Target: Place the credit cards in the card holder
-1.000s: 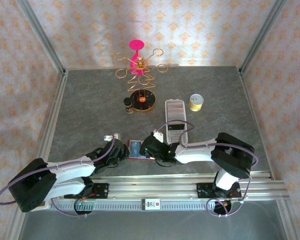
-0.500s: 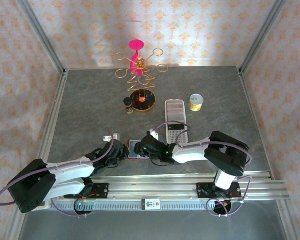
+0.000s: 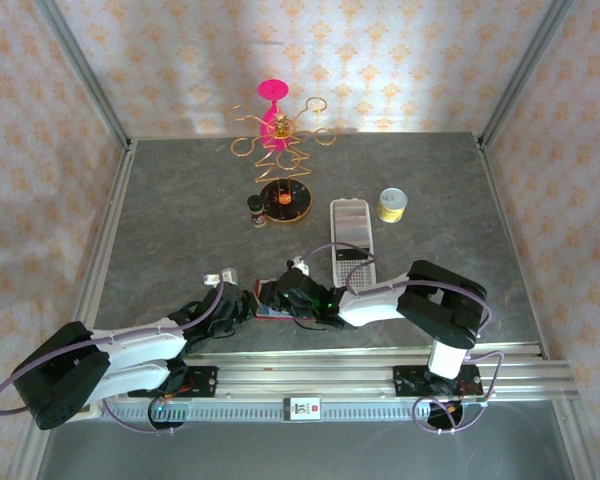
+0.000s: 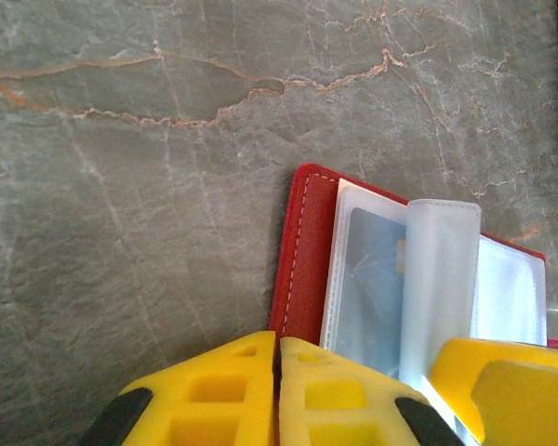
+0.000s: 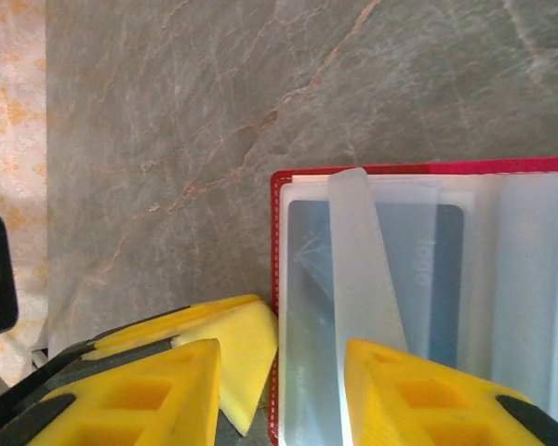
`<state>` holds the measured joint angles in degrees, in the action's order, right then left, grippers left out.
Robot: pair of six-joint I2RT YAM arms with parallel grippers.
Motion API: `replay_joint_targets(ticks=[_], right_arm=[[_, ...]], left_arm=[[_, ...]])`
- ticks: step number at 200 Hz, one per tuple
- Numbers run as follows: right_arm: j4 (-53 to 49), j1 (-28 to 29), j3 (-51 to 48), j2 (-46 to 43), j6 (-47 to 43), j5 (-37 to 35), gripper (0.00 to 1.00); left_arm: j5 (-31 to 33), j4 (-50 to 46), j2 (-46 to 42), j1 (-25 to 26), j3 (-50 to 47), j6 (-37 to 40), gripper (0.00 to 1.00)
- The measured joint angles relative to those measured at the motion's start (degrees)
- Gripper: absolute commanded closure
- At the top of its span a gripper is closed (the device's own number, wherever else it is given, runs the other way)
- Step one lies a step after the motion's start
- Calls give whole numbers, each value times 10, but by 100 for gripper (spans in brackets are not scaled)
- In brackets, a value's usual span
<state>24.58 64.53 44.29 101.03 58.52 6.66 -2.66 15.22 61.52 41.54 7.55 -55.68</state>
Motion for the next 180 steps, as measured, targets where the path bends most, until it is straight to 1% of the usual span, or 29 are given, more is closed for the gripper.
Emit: replay_joint_targets(ticks=[38, 60, 85, 112, 121, 135, 154, 168, 180], right_arm=[[58, 0, 16, 2, 0, 16, 60], [84, 0, 30, 2, -10, 22, 59], [89, -5, 43, -7, -30, 24, 59], [64, -36, 42, -60, -70, 24, 59], [52, -52, 40, -89, -89, 22, 58], [26, -75, 38, -135, -121, 11, 61], [-35, -99, 39, -197, -183, -12, 62], [-81, -111, 41, -236, -250, -29, 62], [-119, -116, 42, -269, -325, -46, 60]], left_arm=[[-1, 2, -11, 0, -7, -5, 90], [-1, 2, -21, 0, -12, -10, 88], [-2, -10, -35, 1, -13, -16, 84], [-1, -41, -63, 1, -14, -18, 81], [1, -55, -74, 2, -15, -19, 80], [4, -77, -94, 4, -16, -20, 79], [7, -108, -118, 5, -16, -19, 76], [14, -131, -130, 5, -11, -17, 75], [19, -152, -135, 5, -3, -13, 74]])
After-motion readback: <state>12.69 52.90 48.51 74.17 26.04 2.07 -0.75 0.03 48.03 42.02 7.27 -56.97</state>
